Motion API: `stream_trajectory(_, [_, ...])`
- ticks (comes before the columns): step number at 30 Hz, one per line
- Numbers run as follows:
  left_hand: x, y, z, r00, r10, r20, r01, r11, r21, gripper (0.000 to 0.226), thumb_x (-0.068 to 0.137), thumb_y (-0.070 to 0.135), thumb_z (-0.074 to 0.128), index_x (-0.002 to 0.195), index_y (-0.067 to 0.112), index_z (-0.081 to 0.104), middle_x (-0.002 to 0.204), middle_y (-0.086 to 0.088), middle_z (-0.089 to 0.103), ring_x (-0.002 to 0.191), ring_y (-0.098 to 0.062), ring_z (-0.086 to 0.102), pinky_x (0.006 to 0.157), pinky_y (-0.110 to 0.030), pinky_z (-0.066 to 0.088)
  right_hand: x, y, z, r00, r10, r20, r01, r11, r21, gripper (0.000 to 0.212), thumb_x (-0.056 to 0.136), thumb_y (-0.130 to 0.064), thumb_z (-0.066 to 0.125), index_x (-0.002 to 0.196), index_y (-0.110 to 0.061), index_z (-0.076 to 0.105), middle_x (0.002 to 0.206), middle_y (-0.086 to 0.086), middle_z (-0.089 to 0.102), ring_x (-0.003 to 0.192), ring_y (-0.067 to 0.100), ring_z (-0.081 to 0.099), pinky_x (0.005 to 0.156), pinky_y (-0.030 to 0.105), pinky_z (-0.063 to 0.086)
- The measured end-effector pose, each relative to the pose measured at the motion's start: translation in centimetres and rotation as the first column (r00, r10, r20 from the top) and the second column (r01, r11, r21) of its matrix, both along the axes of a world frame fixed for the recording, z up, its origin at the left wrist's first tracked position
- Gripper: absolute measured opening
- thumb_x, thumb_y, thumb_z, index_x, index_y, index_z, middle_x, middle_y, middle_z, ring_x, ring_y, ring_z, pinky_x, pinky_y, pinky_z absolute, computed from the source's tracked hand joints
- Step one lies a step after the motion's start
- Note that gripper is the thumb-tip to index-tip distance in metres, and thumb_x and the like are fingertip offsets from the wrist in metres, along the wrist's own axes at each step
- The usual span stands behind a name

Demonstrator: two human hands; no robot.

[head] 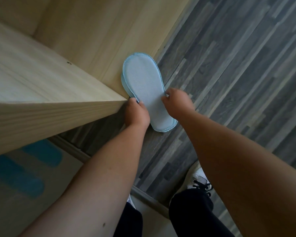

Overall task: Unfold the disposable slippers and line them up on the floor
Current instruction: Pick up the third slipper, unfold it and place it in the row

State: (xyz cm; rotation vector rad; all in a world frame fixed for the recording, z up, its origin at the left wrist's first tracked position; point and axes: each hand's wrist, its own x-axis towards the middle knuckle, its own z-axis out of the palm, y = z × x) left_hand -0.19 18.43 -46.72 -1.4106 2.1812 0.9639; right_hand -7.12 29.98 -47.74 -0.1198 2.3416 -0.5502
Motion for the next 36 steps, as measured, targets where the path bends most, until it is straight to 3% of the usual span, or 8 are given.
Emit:
stream_trajectory(4, [0.2,0.1,1.6,0.999,-0.003,-0.051,0.002,1.000,-0.018,0.022,0.097,0.022,0.043,0.101,0.005,0.057,0.109,-0.018,0.064,0.100,-0.036,0.059,0.074,-0.034,0.039,0.1,0.6,1.8,0.994,-0.085,0.067,0.088,0.995,-0.055,0.021,0.091,-0.028,0.052,0.081,-0.012,0.059,0.077,0.006,0.058,0.076,0.027,0.055,0.058,0.031,0.037])
stream_trajectory(8, [0.9,0.9,5.3,0.994,-0.052,-0.097,0.056,0.998,0.037,0.020,0.097,0.023,0.045,0.093,0.007,0.057,0.101,-0.017,0.066,0.091,-0.034,0.060,0.069,-0.034,0.036,1.2,2.7,5.9,0.965,-0.229,0.126,0.242,0.966,-0.095,0.021,0.091,-0.025,0.056,0.085,-0.008,0.067,0.081,0.013,0.067,0.078,0.028,0.060,0.068,0.032,0.046])
stream_trajectory(12, [1.9,2.1,10.0,0.979,-0.148,-0.141,0.164,0.980,0.109,0.019,0.095,0.025,0.047,0.089,0.010,0.057,0.097,-0.014,0.067,0.088,-0.032,0.059,0.069,-0.034,0.041,3.6,5.6,10.9,0.893,-0.404,0.197,0.427,0.900,-0.092,0.020,0.090,-0.024,0.059,0.087,-0.007,0.070,0.081,0.014,0.071,0.067,0.024,0.061,0.064,0.035,0.050])
stream_trajectory(16, [3.7,2.6,15.4,0.947,-0.279,-0.161,0.304,0.938,0.167,0.020,0.094,0.024,0.049,0.090,0.007,0.060,0.094,-0.016,0.067,0.084,-0.032,0.059,0.069,-0.035,0.043,6.8,7.1,16.1,0.761,-0.594,0.261,0.639,0.754,-0.148,0.013,0.091,-0.016,0.061,0.097,-0.008,0.068,0.072,0.002,0.065,0.054,0.007,0.057,0.050,0.018,0.047])
stream_trajectory(18, [5.1,2.6,18.1,0.923,-0.349,-0.163,0.377,0.906,0.193,0.019,0.094,0.022,0.049,0.085,0.007,0.058,0.088,-0.014,0.066,0.077,-0.029,0.055,0.062,-0.032,0.036,8.8,7.7,18.7,0.711,-0.652,0.264,0.699,0.697,-0.160,0.009,0.091,-0.018,0.060,0.095,-0.014,0.068,0.074,0.000,0.066,0.054,0.003,0.060,0.054,0.019,0.051])
stream_trajectory(22, [7.7,2.1,21.9,0.901,-0.405,-0.156,0.433,0.865,0.253,0.021,0.094,0.021,0.048,0.076,0.011,0.053,0.085,-0.015,0.064,0.079,-0.032,0.056,0.061,-0.033,0.035,12.4,8.0,22.3,0.670,-0.692,0.269,0.738,0.661,-0.136,0.013,0.091,-0.023,0.060,0.094,-0.015,0.069,0.080,0.003,0.071,0.070,0.014,0.067,0.069,0.033,0.054])
stream_trajectory(26, [9.8,1.9,23.1,0.891,-0.433,-0.138,0.455,0.843,0.286,0.021,0.094,0.023,0.048,0.081,0.010,0.057,0.080,-0.010,0.062,0.079,-0.033,0.058,0.064,-0.035,0.041,14.8,7.8,23.6,0.657,-0.700,0.278,0.750,0.645,-0.148,0.008,0.092,-0.019,0.060,0.093,-0.014,0.066,0.084,0.007,0.069,0.073,0.018,0.065,0.068,0.032,0.051])
stream_trajectory(36, [18.2,-1.5,21.8,0.930,-0.357,-0.090,0.368,0.905,0.212,0.022,0.094,0.028,0.046,0.077,0.018,0.054,0.076,-0.003,0.058,0.076,-0.027,0.054,0.064,-0.032,0.039,20.7,4.5,21.5,0.767,-0.549,0.331,0.616,0.775,-0.143,0.014,0.089,-0.019,0.063,0.079,-0.012,0.068,0.068,0.003,0.066,0.062,0.016,0.061,0.064,0.034,0.051])
